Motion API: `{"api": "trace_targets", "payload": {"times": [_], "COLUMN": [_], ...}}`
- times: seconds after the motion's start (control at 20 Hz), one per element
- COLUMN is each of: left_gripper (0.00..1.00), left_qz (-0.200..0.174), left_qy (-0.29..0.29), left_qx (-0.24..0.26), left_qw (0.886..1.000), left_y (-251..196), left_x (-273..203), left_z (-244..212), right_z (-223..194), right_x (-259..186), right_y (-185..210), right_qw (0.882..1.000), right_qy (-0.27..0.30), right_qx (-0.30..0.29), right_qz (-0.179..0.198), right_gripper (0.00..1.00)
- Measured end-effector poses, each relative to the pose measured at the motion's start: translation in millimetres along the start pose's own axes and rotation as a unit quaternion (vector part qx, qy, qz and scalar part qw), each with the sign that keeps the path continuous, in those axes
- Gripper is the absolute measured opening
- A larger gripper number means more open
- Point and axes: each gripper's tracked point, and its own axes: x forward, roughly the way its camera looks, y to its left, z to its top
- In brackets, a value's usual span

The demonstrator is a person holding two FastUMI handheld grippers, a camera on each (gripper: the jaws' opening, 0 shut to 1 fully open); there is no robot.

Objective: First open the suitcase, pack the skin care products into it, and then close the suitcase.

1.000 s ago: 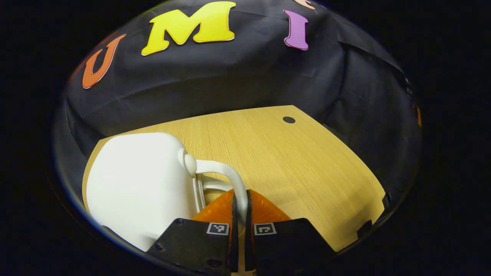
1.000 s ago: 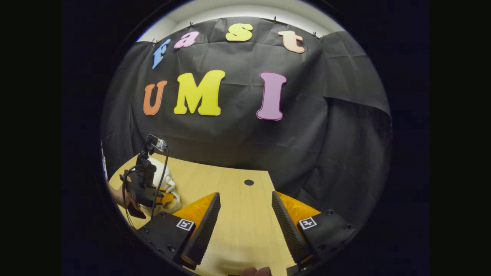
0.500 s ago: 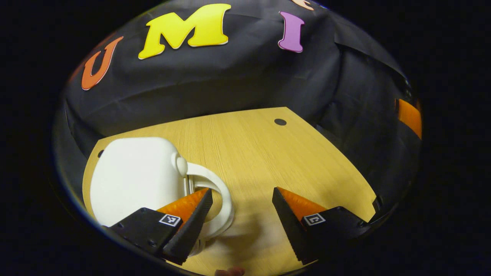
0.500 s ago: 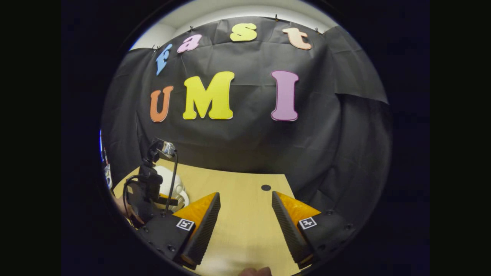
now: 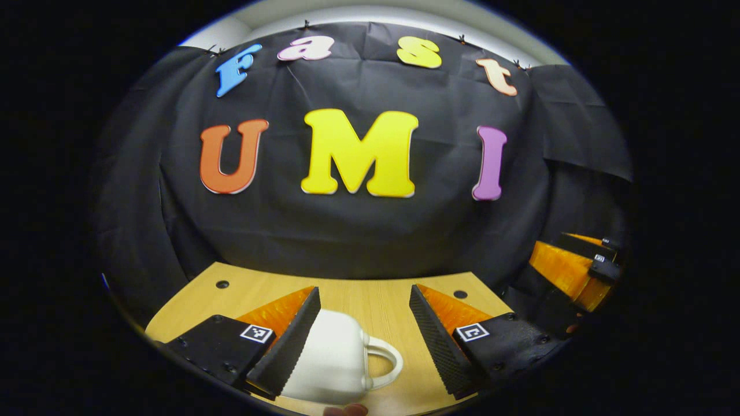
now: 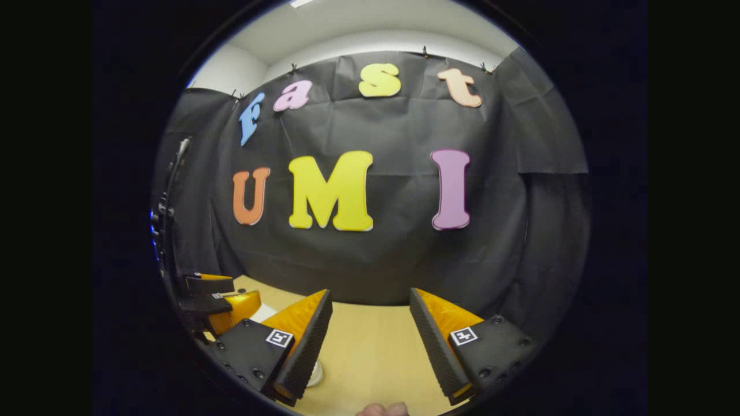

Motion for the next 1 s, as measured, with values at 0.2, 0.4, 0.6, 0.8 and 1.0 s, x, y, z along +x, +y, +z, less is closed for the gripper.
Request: {"api": "trace_targets", "payload": {"times": [0.2, 0.4, 0.6, 0.8, 1.0], "left_gripper": [0.98, 0.98, 0.98, 0.98, 0.98], "left_qz": [0.022, 0.029, 0.030, 0.027, 0.024], "left_qy": [-0.057, -0.064, -0.076, -0.078, -0.079], "left_qx": [0.025, 0.010, 0.010, 0.010, 0.008], "left_qw": [0.998, 0.997, 0.997, 0.997, 0.997], "left_y": [25.7, 37.5, 44.5, 45.3, 44.6], "left_x": [-13.8, -24.5, -31.0, -33.6, -38.1], "left_z": [38.2, 39.4, 48.0, 46.2, 41.6], "right_z": [20.5, 17.2, 13.9, 14.0, 13.5], "right_x": [-5.1, -6.7, -11.2, -12.9, -16.0], "right_y": [16.3, 38.8, 51.3, 57.8, 60.6], "right_qw": [0.999, 0.999, 0.999, 0.999, 0.999], "right_qy": [-0.038, -0.038, -0.038, -0.040, -0.040], "right_qx": [0.007, -0.003, -0.011, -0.018, -0.023], "right_qz": [-0.026, -0.024, -0.026, -0.027, -0.025], "right_gripper": [0.80, 0.78, 0.78, 0.80, 0.78]}}
